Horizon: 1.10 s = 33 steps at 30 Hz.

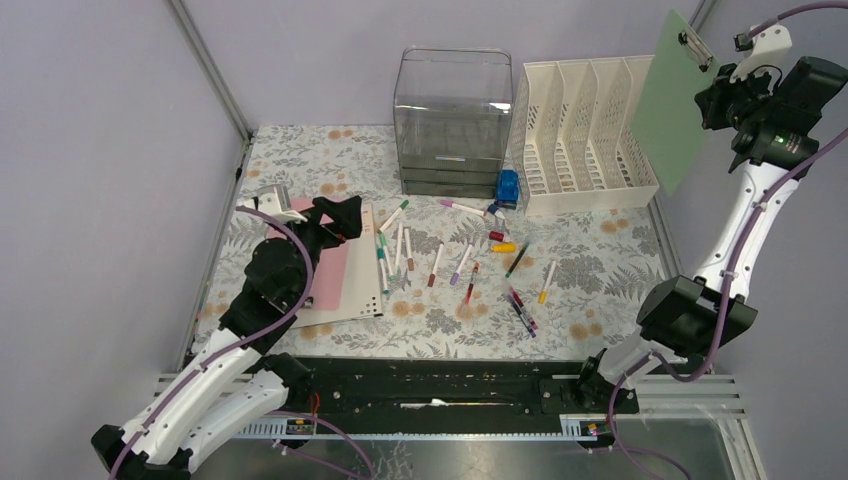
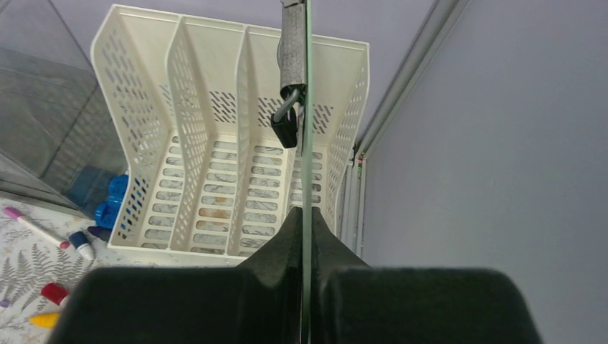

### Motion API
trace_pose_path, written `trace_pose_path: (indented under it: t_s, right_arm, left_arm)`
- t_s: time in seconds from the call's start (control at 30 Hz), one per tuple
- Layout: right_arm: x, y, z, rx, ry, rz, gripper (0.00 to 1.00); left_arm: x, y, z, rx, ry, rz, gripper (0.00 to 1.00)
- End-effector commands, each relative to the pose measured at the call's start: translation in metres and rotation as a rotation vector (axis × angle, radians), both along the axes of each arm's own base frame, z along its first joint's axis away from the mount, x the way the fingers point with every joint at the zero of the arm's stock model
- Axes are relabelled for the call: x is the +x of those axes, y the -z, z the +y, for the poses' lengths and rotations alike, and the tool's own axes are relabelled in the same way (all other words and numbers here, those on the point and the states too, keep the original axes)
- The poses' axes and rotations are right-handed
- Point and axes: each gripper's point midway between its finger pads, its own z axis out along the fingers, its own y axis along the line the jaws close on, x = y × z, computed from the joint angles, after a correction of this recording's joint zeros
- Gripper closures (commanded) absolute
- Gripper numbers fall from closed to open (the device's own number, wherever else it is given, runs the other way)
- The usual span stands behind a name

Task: Organize the desk
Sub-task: Place the folder in the storage box.

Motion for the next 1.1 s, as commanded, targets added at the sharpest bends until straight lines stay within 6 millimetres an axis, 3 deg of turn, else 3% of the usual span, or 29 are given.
trace_pose_path:
  t_s: [0.0,0.2,0.47,0.67,0.9,1.07]
  right_arm:
    - [0.005,-0.026,-0.012,-0.093,0.027,-0.060,1.00]
    - [0.023,-0.021,-0.019,-0.079,0.009,-0.062,1.00]
    - [0.063,-0.007,-0.022,-0.019,-0.080,-0.126,1.00]
    - [0.087,0.011,-0.020,0.033,-0.159,-0.173,1.00]
    - [0.104,0.034,-0.026,0.060,-0.168,-0.208,1.00]
    - [0.102,0.054,-0.027,0.064,-0.160,-0.201,1.00]
  left_arm:
    - [0.005,-0.010,0.006,0.015,-0.039,-0.057,0.01]
    - [0.014,-0.011,0.002,0.056,-0.038,-0.056,0.01]
    - [0.021,-0.011,-0.005,0.059,-0.021,-0.054,0.01]
    - [0.024,-0.010,-0.007,0.027,-0.019,-0.051,0.01]
    - [0.025,-0.009,-0.007,-0.008,-0.023,-0.045,0.01]
    - [0.027,-0.010,-0.009,-0.012,-0.023,-0.041,0.01]
